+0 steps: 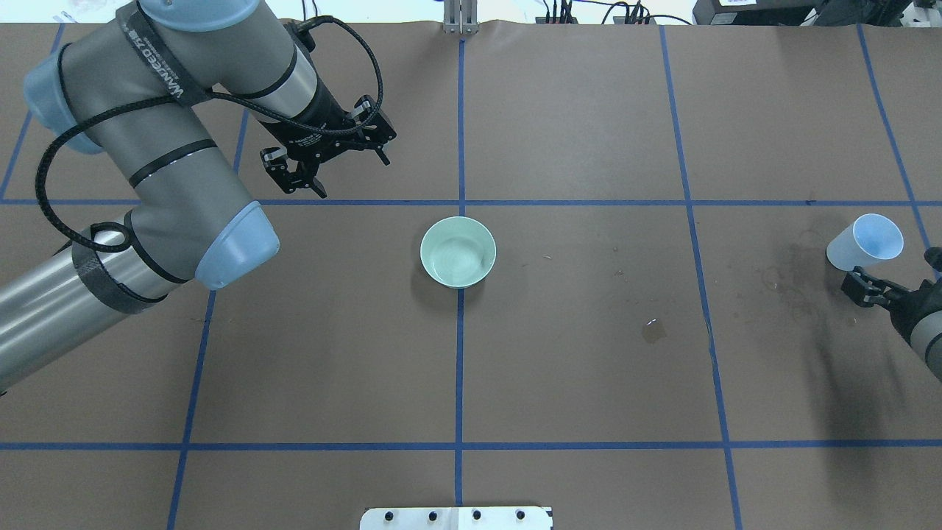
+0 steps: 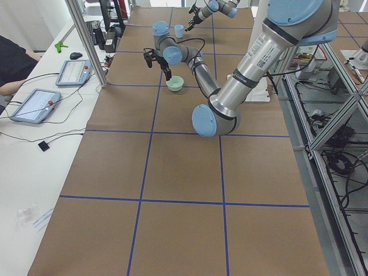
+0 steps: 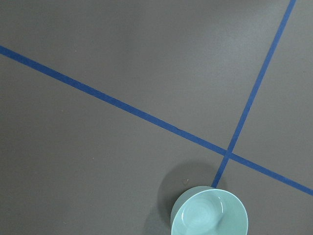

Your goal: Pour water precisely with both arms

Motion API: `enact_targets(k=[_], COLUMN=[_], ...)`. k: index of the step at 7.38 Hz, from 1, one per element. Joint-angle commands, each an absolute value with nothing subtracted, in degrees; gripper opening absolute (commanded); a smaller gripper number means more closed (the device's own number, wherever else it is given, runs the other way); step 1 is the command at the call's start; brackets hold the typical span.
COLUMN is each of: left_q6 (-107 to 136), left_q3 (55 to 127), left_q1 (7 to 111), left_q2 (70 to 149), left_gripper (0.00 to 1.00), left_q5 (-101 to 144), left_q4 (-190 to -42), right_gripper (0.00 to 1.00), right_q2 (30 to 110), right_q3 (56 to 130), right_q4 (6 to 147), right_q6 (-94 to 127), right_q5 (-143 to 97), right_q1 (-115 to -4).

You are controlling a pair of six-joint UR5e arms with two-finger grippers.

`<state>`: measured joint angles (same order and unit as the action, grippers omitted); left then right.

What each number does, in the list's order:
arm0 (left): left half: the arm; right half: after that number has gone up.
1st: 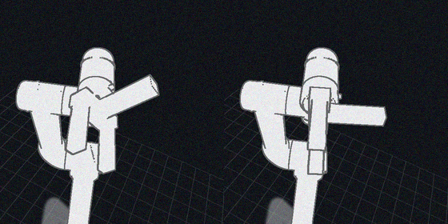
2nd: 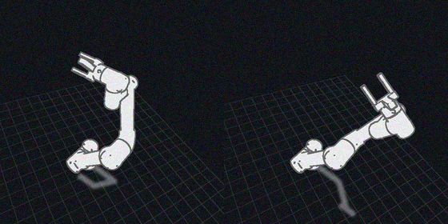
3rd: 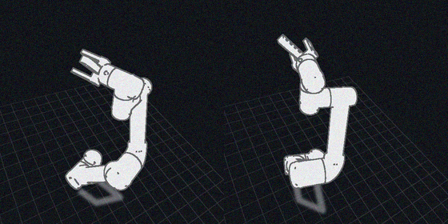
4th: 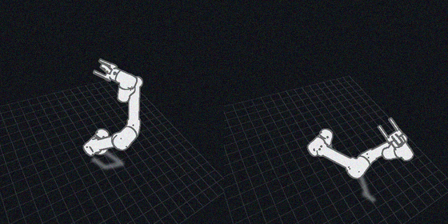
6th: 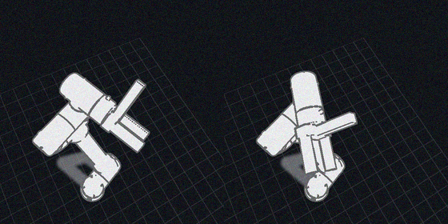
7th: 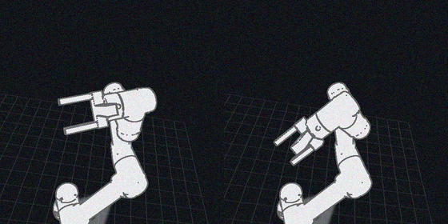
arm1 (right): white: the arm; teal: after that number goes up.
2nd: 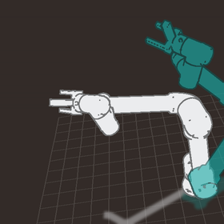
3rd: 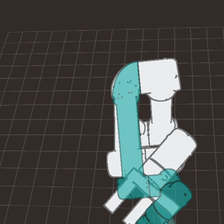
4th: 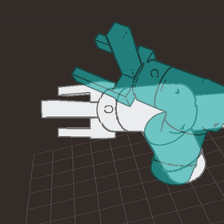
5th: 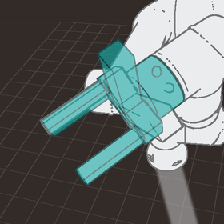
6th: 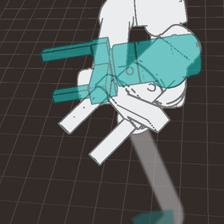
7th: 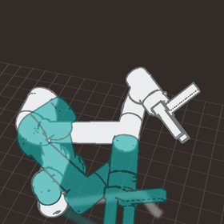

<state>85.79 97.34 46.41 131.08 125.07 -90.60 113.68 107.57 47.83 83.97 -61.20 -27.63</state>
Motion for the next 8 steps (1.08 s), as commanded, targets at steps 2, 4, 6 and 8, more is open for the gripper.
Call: enact_targets(k=[2,4,6,8], left_q6=[85.78,85.78,85.78,85.69], left_q3=[97.12,96.94,96.77,96.68], left_q1=[46.41,46.41,46.41,46.41], left_q2=[131.04,131.13,131.13,131.13], left_gripper=[1.0,1.0,1.0,1.0], left_q5=[125.07,125.07,125.07,125.07], left_q4=[-90.62,-90.62,-90.62,-90.62], right_gripper=[0.99,0.99,0.99,0.99], right_q2=[110.92,109.08,107.32,106.96], right_q3=[103.63,99.69,98.09,97.82], right_q4=[47.81,44.49,42.98,42.89], right_q6=[83.85,82.89,80.87,79.11], right_q5=[-59.5,-58.45,-58.45,-58.45], right_q1=[-26.89,-26.81,-26.81,-26.89])
